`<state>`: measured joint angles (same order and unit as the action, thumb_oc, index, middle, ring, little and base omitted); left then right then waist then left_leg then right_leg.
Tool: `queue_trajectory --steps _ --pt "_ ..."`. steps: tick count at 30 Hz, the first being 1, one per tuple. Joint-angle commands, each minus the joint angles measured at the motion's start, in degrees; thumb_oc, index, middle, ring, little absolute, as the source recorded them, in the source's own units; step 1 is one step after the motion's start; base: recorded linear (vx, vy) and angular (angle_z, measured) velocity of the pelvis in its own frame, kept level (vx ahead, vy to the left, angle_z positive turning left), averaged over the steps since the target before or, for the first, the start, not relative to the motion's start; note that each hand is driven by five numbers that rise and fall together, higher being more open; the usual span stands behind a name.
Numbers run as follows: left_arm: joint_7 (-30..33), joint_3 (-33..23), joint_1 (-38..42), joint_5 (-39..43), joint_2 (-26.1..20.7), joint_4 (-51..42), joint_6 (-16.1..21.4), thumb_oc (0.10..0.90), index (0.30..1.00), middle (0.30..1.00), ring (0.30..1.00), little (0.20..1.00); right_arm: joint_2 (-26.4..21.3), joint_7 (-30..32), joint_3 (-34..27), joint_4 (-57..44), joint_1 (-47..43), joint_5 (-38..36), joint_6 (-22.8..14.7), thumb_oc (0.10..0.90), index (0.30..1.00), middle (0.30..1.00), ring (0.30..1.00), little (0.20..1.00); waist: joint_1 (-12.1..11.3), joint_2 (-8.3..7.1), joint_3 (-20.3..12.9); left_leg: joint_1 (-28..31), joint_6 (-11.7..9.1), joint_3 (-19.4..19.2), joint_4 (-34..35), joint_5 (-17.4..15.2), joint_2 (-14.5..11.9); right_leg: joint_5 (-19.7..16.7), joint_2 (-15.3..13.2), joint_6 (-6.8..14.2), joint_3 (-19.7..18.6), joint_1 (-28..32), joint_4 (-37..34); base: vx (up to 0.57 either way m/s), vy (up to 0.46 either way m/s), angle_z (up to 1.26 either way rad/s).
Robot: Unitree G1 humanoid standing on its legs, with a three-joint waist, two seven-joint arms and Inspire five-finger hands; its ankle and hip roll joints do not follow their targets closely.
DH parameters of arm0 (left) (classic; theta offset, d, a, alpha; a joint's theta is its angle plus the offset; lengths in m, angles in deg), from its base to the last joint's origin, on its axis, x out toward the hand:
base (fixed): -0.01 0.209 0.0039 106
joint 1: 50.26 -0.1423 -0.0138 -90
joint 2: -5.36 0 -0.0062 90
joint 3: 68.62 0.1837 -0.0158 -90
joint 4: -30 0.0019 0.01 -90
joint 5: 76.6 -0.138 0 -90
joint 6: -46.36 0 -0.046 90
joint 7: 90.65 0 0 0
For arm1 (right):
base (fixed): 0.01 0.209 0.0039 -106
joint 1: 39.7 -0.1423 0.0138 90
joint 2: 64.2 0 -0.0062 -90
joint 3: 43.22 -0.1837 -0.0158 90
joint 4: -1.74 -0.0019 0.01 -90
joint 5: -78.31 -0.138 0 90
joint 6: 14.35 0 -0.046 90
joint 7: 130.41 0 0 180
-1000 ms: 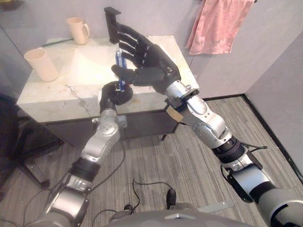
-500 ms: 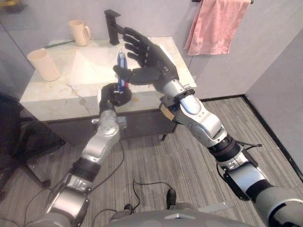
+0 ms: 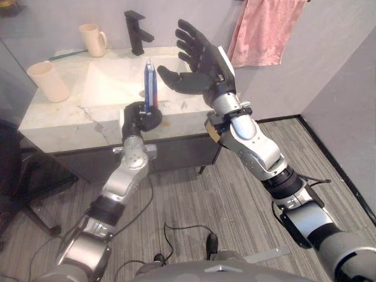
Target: Organize the bathroom.
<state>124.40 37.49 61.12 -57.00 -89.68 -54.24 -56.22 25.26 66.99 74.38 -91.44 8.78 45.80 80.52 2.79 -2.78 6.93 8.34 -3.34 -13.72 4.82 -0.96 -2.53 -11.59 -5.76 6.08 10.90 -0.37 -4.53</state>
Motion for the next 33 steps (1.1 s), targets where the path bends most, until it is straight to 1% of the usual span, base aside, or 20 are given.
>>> queue_trajectory --steps 1,5,7,9,16,18,19,20,21,23,25,27,28,32,33 --pt "0.4 2.7 8.2 -6.0 -1.6 -8.4 6.3 0.4 0.3 0.3 0.3 0.3 3.7 -3.1 -1.1 -3.0 -8.9 -2.4 -4.2 0.8 0.9 0.9 0.9 0.9 -1.0 2.07 -4.5 -2.6 2.4 0.5 -1.5 -0.2 2.3 13.9 1.4 3.7 1.7 2.4 6.8 0.0 0.0 0.0" --pt "0.6 4.1 9.2 -5.9 -1.3 -7.7 5.9 0.4 0.3 0.3 0.3 0.3 6.8 -5.0 1.9 0.2 -9.4 -3.6 -3.6 0.8 0.9 0.9 0.9 0.9 -1.6 2.03 -4.5 -2.6 2.4 0.5 -1.4 0.2 2.3 13.8 1.3 3.7 2.4 2.6 6.7 0.0 0.0 0.0" --pt "0.5 4.3 9.4 -5.8 -1.4 -7.4 6.0 0.4 0.3 0.3 0.3 0.3 7.5 -5.6 2.6 0.9 -9.4 -3.9 -3.7 0.8 0.9 0.9 0.9 0.9 -1.8 2.04 -4.5 -2.6 2.3 0.5 -1.3 0.3 2.2 13.7 1.2 3.7 2.6 2.7 6.6 0.0 0.0 0.0" --pt "0.4 4.4 9.4 -5.8 -1.5 -7.3 6.0 0.4 0.3 0.3 0.3 0.3 7.7 -5.7 2.7 1.0 -9.5 -3.7 -3.6 0.8 0.9 0.9 0.9 0.9 -1.9 2.02 -4.4 -2.6 2.3 0.5 -1.2 0.4 2.1 13.7 1.2 3.7 2.7 2.7 6.6 0.0 0.002 0.05" --pt "0.5 5.4 9.9 -7.5 -1.4 -7.7 5.1 0.4 0.3 0.3 0.3 0.3 8.6 -5.3 3.5 1.8 -10.4 -3.1 -1.1 0.8 0.9 0.9 0.9 0.9 -2.3 1.78 -4.2 -2.8 2.4 0.6 -1.2 0.5 2.1 13.5 0.8 3.9 3.4 2.6 6.8 0.0 0.004 0.04" --pt "0.2 5.4 10.0 -8.8 -1.8 -7.9 3.7 0.4 0.3 0.3 0.3 0.3 8.6 -4.6 3.2 2.1 -10.4 -5.8 -0.1 0.8 0.9 0.9 0.9 0.9 -2.3 1.69 -4.1 -2.7 2.4 0.5 -1.1 0.6 2.1 13.5 0.7 4.0 3.4 2.5 6.9 0.0 0.0 0.0" --pt "0.1 5.4 9.9 -8.9 -1.8 -8.1 3.5 0.4 0.3 0.3 0.3 0.3 8.7 -4.3 3.1 1.9 -10.3 -5.5 0.2 0.8 0.9 0.9 0.9 0.9 -2.4 1.66 -4.1 -2.7 2.4 0.5 -1.2 0.6 2.0 13.5 0.7 4.0 3.3 2.5 6.9 0.0 0.0 0.0" --pt "0.2 5.1 9.3 -9.4 -2.0 -9.0 2.2 0.4 0.3 0.3 0.3 0.3 8.0 -4.9 2.8 1.9 -10.3 -2.2 -0.1 0.8 0.9 0.9 0.9 0.9 -2.4 1.61 -4.0 -2.7 2.4 0.7 -1.2 0.5 2.0 13.4 0.7 4.1 3.3 2.5 6.9 0.0 0.0 0.0" --pt "0.6 5.3 9.4 -9.1 -2.2 -9.2 1.8 0.4 0.3 0.3 0.3 0.3 7.6 -4.6 3.0 1.3 -10.5 -3.5 -0.1 0.8 0.9 0.9 0.9 0.9 -2.4 1.63 -3.9 -2.7 2.4 0.7 -1.2 0.5 2.0 13.4 0.6 4.2 3.3 2.5 7.0 0.0 0.0 0.0" --pt "1.3 5.4 9.1 -9.0 -2.2 -9.3 2.1 0.4 0.3 0.3 0.3 0.3 7.1 -3.2 2.3 -0.4 -10.5 -9.4 1.8 0.8 0.9 0.9 0.9 0.9 -2.1 1.57 -3.8 -2.6 2.4 0.4 -1.2 0.4 2.0 13.5 0.6 4.3 3.1 2.4 7.2 0.0 0.0 0.0" --pt "1.6 5.3 8.9 -9.0 -2.2 -9.2 2.2 0.4 0.3 0.3 0.3 0.3 7.0 -2.6 1.6 -0.7 -10.2 -13.5 2.3 0.8 0.9 0.9 0.9 0.9 -2.0 1.54 -3.8 -2.6 2.4 0.3 -1.3 0.3 1.9 13.5 0.5 4.3 3.2 2.3 7.3 0.0 0.0 0.0" --pt "2.0 4.9 8.7 -8.8 -2.2 -9.6 2.1 0.4 0.3 0.3 0.3 0.3 6.7 -2.6 0.8 -0.9 -9.8 -14.1 2.2 0.8 0.9 0.9 0.9 0.9 -1.9 1.53 -3.9 -2.7 2.4 0.3 -1.3 0.3 1.9 13.6 0.5 4.4 3.2 2.3 7.4 0.0 0.0 0.0" --pt "1.8 3.9 8.4 -8.2 -2.4 -10.0 1.9 0.4 0.3 0.3 0.3 0.3 5.9 -2.2 -0.1 -1.1 -9.5 -15.6 1.9 0.8 0.9 0.9 0.9 0.9 -1.7 1.51 -3.9 -2.7 2.3 0.2 -1.3 0.3 1.8 13.6 0.5 4.5 3.0 2.2 7.6 0.0 0.0 0.0" --pt "0.9 2.7 8.7 -7.6 -2.6 -9.9 1.7 0.4 0.3 0.3 0.3 0.3 5.7 -2.4 -0.9 -1.2 -8.9 -17.3 3.8 0.8 0.9 0.9 0.9 0.9 -1.4 1.52 -4.0 -2.8 2.5 -0.1 -1.6 0.3 1.9 13.6 0.4 4.6 2.7 2.0 7.8 0.0 0.0 0.0" --pt "1.2 2.6 9.0 -7.5 -2.7 -9.6 2.1 0.4 0.3 0.3 0.3 0.3 5.9 -2.9 -0.8 -0.6 -8.8 -18.1 4.2 0.8 0.9 0.9 0.9 0.9 -1.3 1.59 -4.1 -2.8 2.6 -0.2 -1.6 0.3 1.9 13.6 0.3 4.6 2.6 1.9 7.8 0.0 0.0 0.0"
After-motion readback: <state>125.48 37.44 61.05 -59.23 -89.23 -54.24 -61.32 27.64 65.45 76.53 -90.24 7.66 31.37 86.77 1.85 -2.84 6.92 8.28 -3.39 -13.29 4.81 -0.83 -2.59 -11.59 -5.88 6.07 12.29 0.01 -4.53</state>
